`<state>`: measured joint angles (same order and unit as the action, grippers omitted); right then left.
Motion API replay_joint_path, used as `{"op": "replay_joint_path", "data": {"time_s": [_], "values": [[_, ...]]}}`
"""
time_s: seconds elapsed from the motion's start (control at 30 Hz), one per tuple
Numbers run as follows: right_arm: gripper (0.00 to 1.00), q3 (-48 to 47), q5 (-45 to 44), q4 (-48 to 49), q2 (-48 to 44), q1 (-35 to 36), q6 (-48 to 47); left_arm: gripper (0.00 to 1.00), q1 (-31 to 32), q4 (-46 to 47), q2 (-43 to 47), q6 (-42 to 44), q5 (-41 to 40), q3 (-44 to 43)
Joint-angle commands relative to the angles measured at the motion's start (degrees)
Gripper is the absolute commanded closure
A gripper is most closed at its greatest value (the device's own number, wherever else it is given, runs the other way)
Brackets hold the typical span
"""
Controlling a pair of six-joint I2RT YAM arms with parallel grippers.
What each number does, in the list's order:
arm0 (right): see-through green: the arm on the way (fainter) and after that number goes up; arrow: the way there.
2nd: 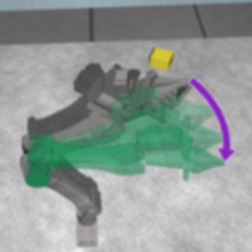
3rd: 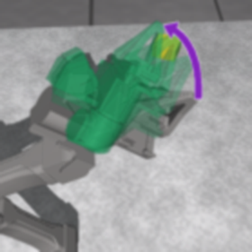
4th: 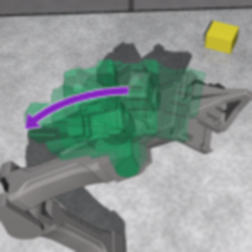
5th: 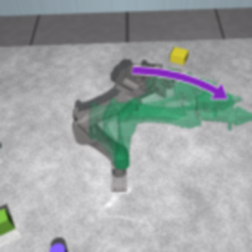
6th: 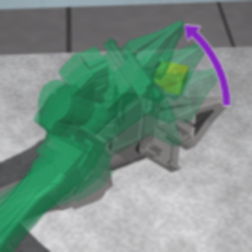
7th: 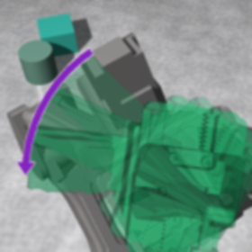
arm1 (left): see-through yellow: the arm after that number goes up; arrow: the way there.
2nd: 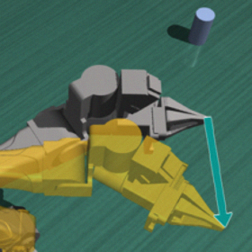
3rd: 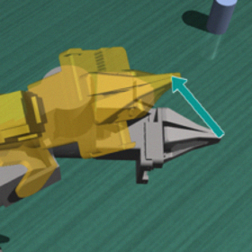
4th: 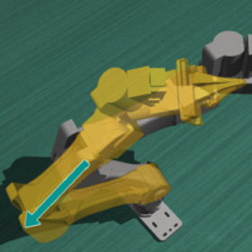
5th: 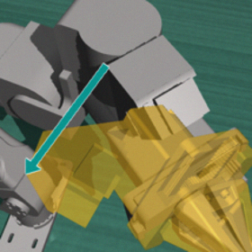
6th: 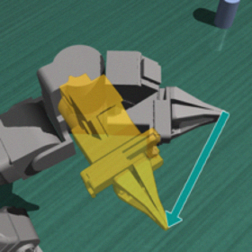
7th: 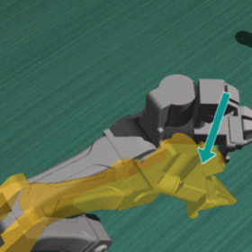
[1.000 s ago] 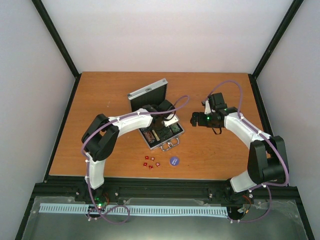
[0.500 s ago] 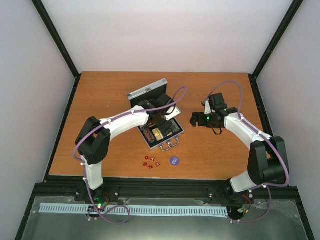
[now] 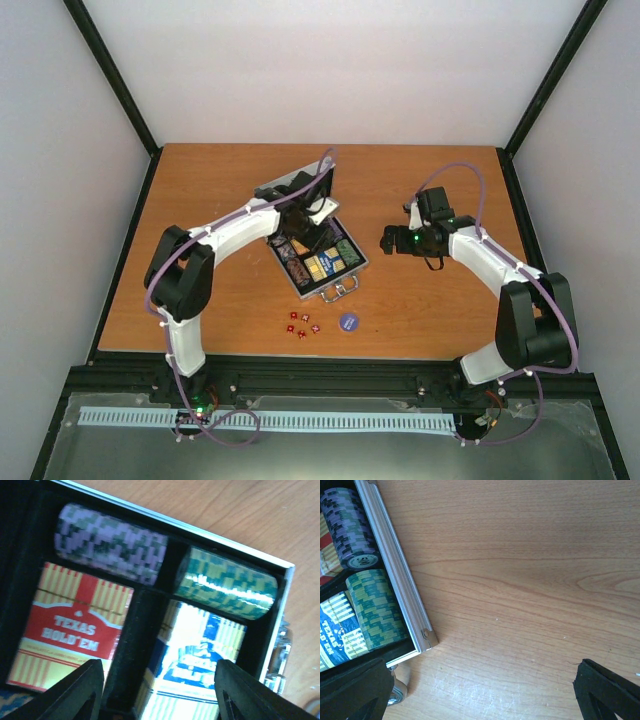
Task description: Pack up texas hold em set
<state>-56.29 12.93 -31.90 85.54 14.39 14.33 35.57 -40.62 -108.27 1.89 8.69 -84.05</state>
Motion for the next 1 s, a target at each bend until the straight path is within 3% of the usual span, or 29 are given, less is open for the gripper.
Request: {"op": "replay_joint_path", "data": {"time_s": [0.0,0.1,0.2,0.57,0.97], "values": [[0.0,0.56,0.34,0.83,-0.81,-0.37,-0.05,0.4,0.38,-1.77,-0.45,-1.69,8.5,-0.29],[0.0,0.54,0.33,0.82,-0.52,-0.37,0.0,0.52,0.35,-2.39,-0.5,-1.87,11.43,0.78],[0.0,0.53,0.34,0.9,-0.31,-0.39,0.0,0.56,0.37,-2.58,-0.05,-2.18,12.25,2.25],[0.0,0.32,1.75,1.33,0.51,-0.37,-0.09,0.54,0.28,-1.75,-3.24,-3.29,2.63,2.37],[0.0,0.72,1.69,1.44,0.6,-0.36,-0.19,0.53,0.29,-0.31,-4.71,-3.95,8.17,3.65]]}}
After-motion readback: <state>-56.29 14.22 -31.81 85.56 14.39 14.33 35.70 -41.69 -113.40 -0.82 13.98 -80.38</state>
